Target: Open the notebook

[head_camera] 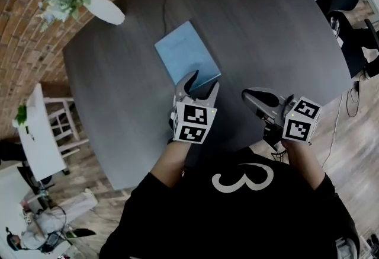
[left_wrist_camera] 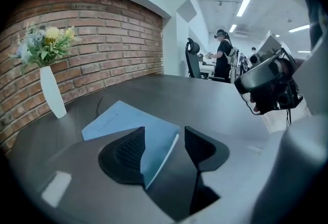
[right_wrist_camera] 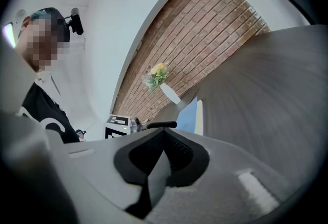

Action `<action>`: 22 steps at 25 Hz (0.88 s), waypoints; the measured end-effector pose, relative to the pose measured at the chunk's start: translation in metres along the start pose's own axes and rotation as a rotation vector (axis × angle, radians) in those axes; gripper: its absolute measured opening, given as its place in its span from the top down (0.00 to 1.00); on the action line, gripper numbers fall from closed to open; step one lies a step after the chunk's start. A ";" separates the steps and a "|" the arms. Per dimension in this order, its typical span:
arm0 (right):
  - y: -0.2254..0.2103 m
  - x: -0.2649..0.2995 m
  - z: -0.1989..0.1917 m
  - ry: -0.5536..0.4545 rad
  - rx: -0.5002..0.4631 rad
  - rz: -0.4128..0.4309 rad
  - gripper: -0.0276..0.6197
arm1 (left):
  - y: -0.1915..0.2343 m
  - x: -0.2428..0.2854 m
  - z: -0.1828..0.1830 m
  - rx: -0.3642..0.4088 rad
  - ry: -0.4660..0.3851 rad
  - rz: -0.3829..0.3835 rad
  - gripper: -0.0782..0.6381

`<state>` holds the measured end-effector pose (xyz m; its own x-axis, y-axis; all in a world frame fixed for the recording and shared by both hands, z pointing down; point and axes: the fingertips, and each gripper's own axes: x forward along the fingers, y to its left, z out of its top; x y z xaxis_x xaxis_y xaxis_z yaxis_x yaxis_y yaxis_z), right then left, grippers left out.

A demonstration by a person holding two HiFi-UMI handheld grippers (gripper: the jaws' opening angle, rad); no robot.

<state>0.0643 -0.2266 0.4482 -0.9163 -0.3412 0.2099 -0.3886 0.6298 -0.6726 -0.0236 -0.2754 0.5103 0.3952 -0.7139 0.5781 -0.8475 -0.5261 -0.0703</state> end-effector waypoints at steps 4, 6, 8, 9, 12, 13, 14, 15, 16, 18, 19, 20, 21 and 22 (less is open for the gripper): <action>-0.005 0.001 -0.004 0.009 0.002 0.027 0.95 | 0.000 0.014 -0.010 0.069 0.053 0.050 0.54; -0.006 0.001 -0.006 0.014 0.003 0.034 0.95 | 0.000 0.020 -0.015 0.103 0.070 0.065 0.54; -0.008 0.000 -0.009 0.023 0.005 0.040 0.95 | 0.000 0.024 -0.018 0.126 0.081 0.078 0.54; -0.009 0.001 -0.010 0.026 0.007 0.044 0.95 | 0.001 0.026 -0.020 0.138 0.087 0.085 0.54; -0.012 0.000 -0.012 0.034 0.011 0.050 0.95 | 0.002 0.031 -0.023 0.170 0.103 0.103 0.54; -0.013 -0.001 -0.012 0.037 0.010 0.051 0.95 | 0.002 0.032 -0.023 0.172 0.104 0.106 0.54; -0.014 -0.001 -0.011 0.040 0.009 0.052 0.95 | 0.003 0.033 -0.022 0.171 0.104 0.108 0.54; -0.014 -0.002 -0.011 0.043 0.007 0.054 0.95 | 0.003 0.033 -0.022 0.168 0.105 0.110 0.55; -0.015 -0.002 -0.011 0.045 0.007 0.056 0.95 | 0.004 0.033 -0.023 0.166 0.107 0.111 0.56; -0.016 -0.002 -0.011 0.046 0.010 0.059 0.95 | 0.004 0.034 -0.024 0.167 0.111 0.112 0.56; -0.016 -0.002 -0.012 0.048 0.011 0.061 0.95 | 0.004 0.035 -0.025 0.168 0.111 0.112 0.56; -0.016 -0.002 -0.012 0.051 0.010 0.061 0.95 | 0.004 0.035 -0.025 0.168 0.111 0.112 0.56; -0.016 -0.001 -0.012 0.054 0.007 0.062 0.95 | 0.005 0.035 -0.025 0.167 0.110 0.113 0.55; -0.016 -0.001 -0.013 0.056 0.006 0.064 0.95 | 0.005 0.035 -0.026 0.164 0.110 0.115 0.55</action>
<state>0.0700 -0.2277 0.4678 -0.9433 -0.2605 0.2059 -0.3287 0.6450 -0.6899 -0.0230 -0.2909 0.5509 0.2509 -0.7231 0.6435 -0.8120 -0.5191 -0.2668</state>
